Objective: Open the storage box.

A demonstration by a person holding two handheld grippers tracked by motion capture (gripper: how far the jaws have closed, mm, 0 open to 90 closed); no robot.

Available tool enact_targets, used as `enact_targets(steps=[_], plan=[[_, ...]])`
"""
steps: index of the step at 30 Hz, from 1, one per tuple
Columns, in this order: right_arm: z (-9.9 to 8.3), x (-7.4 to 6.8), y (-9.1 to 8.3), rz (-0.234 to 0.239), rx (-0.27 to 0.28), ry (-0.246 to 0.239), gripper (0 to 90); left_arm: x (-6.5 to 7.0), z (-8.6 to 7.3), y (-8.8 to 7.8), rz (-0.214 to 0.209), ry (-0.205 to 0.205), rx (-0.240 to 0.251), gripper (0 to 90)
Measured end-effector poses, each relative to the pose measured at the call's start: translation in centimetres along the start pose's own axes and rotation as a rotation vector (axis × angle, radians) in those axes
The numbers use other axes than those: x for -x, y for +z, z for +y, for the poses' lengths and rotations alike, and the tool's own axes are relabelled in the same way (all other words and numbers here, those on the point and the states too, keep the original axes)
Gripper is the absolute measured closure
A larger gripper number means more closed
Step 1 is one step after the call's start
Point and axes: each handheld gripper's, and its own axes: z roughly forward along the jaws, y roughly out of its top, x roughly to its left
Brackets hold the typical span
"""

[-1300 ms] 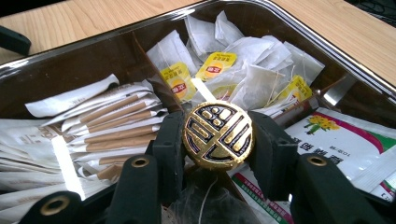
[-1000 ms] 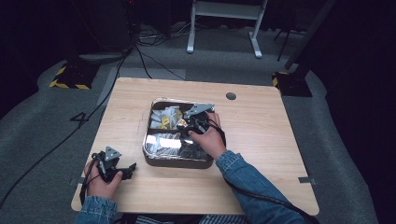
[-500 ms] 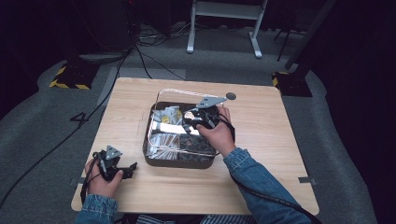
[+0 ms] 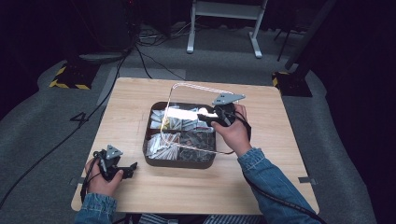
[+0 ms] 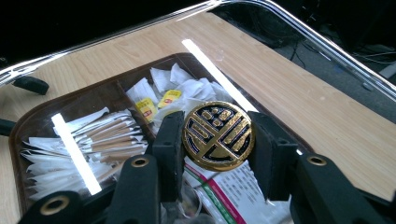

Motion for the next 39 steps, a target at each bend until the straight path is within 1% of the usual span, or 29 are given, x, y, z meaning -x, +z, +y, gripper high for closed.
enact_targets(steps=[3, 4, 5, 7, 8, 9, 10, 13, 14, 17, 18, 22, 23, 24, 25, 31, 33, 34, 35, 39], plan=[[-0.2, 0.5, -0.8, -0.007, -0.005, 0.005, 59.3, -0.1, 0.1, 0.1, -0.003, 0.002, -0.002, 11.2], [-0.2, 0.5, -0.8, -0.007, -0.005, 0.005, 59.3, -0.1, 0.1, 0.1, -0.003, 0.002, -0.002, 11.2], [-0.4, 0.8, -1.2, -0.017, -0.013, 0.007, 59.3, -0.1, 0.1, 0.1, -0.004, 0.0, -0.001, 11.1], [-0.5, 1.0, -1.4, -0.022, -0.016, 0.008, 59.3, -0.1, 0.2, 0.2, -0.004, 0.003, 0.0, 11.1], [-0.7, 1.4, -1.8, -0.03, -0.016, 0.013, 59.3, -0.2, 0.3, 0.3, -0.007, 0.004, 0.0, 11.1], [-0.7, 1.4, -1.8, -0.03, -0.016, 0.013, 59.3, -0.2, 0.3, 0.3, -0.007, 0.004, 0.0, 11.0], [-0.9, 1.9, -2.4, -0.036, -0.016, 0.021, 59.3, -0.2, 0.4, 0.3, -0.006, 0.005, -0.001, 11.1], [-1.1, 2.3, -2.9, -0.039, -0.014, 0.024, 59.3, -0.2, 0.4, 0.4, -0.007, 0.003, 0.001, 11.0], [-1.3, 2.8, -3.6, -0.049, -0.02, 0.022, 59.3, -0.2, 0.4, 0.4, -0.008, 0.004, 0.001, 11.0], [-1.4, 3.2, -4.1, -0.06, -0.031, 0.015, 59.3, -0.3, 0.5, 0.4, -0.008, 0.005, 0.0, 11.0], [-1.7, 3.8, -4.6, -0.075, -0.041, 0.011, 59.2, -0.3, 0.5, 0.4, -0.008, 0.006, -0.001, 11.0], [-2.3, 4.9, -5.7, -0.097, -0.053, 0.023, 59.3, -0.2, 0.5, 0.4, -0.007, 0.006, 0.0, 11.0], [-2.3, 4.9, -5.7, -0.097, -0.053, 0.023, 59.3, -0.2, 0.5, 0.4, -0.007, 0.006, 0.0, 11.0], [-2.7, 5.4, -6.1, -0.108, -0.054, 0.029, 59.3, -0.2, 0.5, 0.4, -0.007, 0.006, -0.001, 11.0], [-2.8, 5.7, -6.3, -0.11, -0.057, 0.034, 59.3, -0.2, 0.5, 0.4, -0.007, 0.006, -0.001, 11.0], [-3.7, 7.0, -7.0, -0.126, -0.07, 0.049, 59.2, -0.2, 0.5, 0.4, -0.007, 0.006, -0.001, 11.0], [-3.8, 7.2, -7.1, -0.123, -0.074, 0.053, 59.3, -0.2, 0.5, 0.4, -0.007, 0.006, -0.001, 11.0], [-4.3, 7.7, -7.2, -0.121, -0.091, 0.065, 59.3, -0.2, 0.5, 0.4, -0.007, 0.006, -0.001, 11.0], [-4.4, 7.9, -7.2, -0.121, -0.096, 0.067, 59.3, -0.2, 0.5, 0.4, -0.007, 0.006, -0.001, 11.0], [-5.4, 8.7, -7.3, -0.134, -0.106, 0.058, 59.3, -0.2, 0.5, 0.4, -0.007, 0.006, -0.001, 11.0]])
